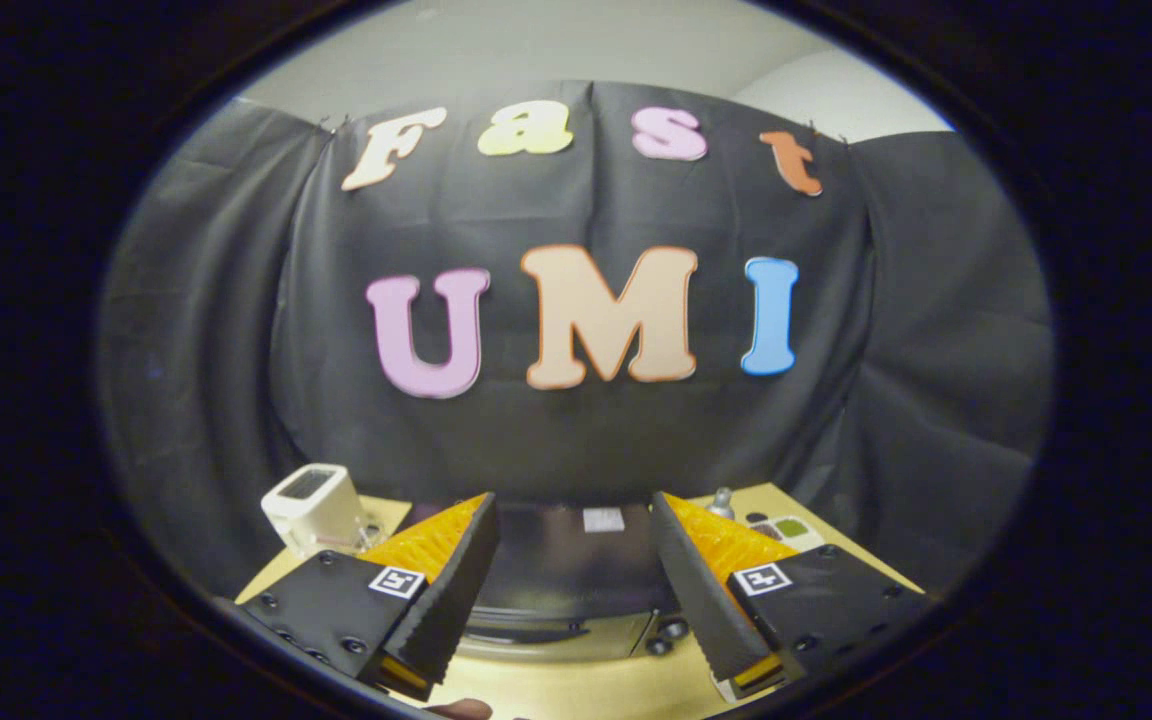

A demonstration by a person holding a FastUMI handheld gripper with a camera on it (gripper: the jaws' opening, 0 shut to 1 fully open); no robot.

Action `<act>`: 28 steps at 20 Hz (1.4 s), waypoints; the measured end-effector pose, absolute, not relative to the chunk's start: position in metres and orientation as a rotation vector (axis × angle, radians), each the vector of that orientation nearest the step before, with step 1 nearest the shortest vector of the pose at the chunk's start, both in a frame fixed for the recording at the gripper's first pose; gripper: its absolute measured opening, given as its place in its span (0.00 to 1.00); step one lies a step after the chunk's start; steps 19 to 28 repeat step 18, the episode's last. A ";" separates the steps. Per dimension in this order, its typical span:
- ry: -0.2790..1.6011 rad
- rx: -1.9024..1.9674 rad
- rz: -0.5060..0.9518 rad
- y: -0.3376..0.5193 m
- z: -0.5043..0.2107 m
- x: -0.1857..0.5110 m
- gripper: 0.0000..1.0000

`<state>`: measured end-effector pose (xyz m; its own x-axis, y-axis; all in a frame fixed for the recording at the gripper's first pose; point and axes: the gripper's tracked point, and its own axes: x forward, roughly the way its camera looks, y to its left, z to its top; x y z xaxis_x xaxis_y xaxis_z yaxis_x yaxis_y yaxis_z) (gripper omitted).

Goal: Open the toaster oven, put the food inside, and close the toaster oven door.

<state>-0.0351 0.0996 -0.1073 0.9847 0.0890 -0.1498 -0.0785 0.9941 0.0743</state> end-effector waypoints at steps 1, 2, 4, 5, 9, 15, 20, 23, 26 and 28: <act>0.125 0.085 0.073 0.090 -0.094 -0.030 0.96; 0.097 0.096 0.053 0.076 -0.085 -0.026 0.96; 0.056 0.101 -0.001 0.046 -0.072 -0.019 0.96; 0.049 0.098 -0.031 0.029 -0.071 -0.017 0.96; 0.033 0.112 -0.113 -0.030 -0.075 -0.017 0.96; 0.033 0.168 -0.245 -0.104 -0.102 -0.024 0.96; -0.022 0.212 -0.264 -0.134 -0.115 -0.025 0.96; -0.022 0.212 -0.264 -0.134 -0.115 -0.025 0.96; -0.022 0.212 -0.264 -0.134 -0.115 -0.025 0.96; -0.022 0.212 -0.264 -0.134 -0.115 -0.025 0.96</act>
